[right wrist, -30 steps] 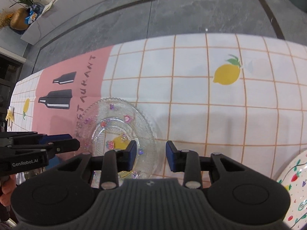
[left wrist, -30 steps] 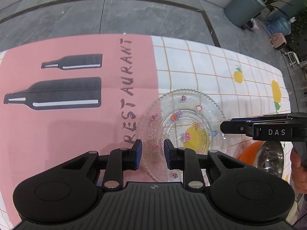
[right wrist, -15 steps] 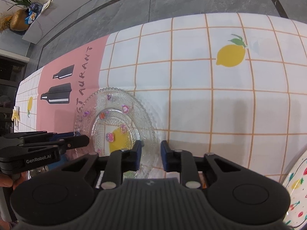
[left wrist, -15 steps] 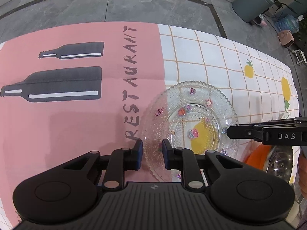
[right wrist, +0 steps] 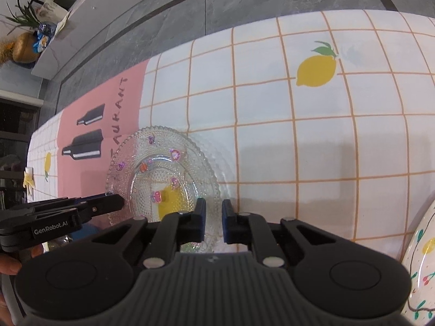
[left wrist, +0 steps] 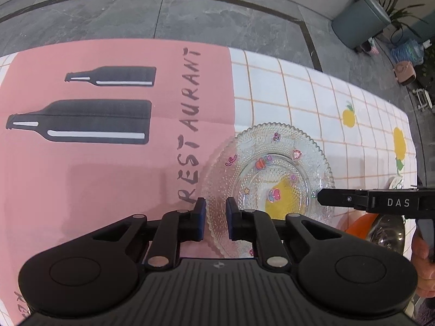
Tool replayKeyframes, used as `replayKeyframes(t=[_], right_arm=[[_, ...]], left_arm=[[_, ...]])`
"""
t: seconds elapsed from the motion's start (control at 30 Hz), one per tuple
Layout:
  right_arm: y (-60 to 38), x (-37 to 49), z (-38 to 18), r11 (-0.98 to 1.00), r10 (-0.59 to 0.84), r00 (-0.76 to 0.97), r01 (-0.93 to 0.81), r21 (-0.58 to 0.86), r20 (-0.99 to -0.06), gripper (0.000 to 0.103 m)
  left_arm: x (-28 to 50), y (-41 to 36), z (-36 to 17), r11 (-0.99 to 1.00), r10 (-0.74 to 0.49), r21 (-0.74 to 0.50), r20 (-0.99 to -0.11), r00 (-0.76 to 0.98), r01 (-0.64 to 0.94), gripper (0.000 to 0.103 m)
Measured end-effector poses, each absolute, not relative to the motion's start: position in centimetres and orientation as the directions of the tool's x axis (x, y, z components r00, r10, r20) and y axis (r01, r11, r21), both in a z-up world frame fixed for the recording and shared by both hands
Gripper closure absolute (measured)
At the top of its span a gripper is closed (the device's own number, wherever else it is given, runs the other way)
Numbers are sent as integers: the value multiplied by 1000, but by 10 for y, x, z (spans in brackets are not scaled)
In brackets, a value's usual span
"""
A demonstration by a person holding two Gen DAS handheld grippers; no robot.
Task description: Organize plates and bowls
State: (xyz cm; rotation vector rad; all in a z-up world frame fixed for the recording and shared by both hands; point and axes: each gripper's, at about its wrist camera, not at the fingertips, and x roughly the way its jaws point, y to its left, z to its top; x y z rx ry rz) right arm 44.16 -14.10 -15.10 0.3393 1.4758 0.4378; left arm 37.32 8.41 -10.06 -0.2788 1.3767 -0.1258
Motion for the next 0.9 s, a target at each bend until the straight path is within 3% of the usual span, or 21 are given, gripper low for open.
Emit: replayKeyframes(t=[0.47, 0.9], right_arm=[[-140, 427, -99, 868, 496, 115, -109, 485, -861, 93], [-141, 354, -43, 857, 513, 177, -164, 489, -840, 93]], left_arm=[[356, 92, -54, 951, -264, -298, -923, 280, -85, 87], [287, 93, -5, 943, -274, -322, -898, 344, -88, 87]])
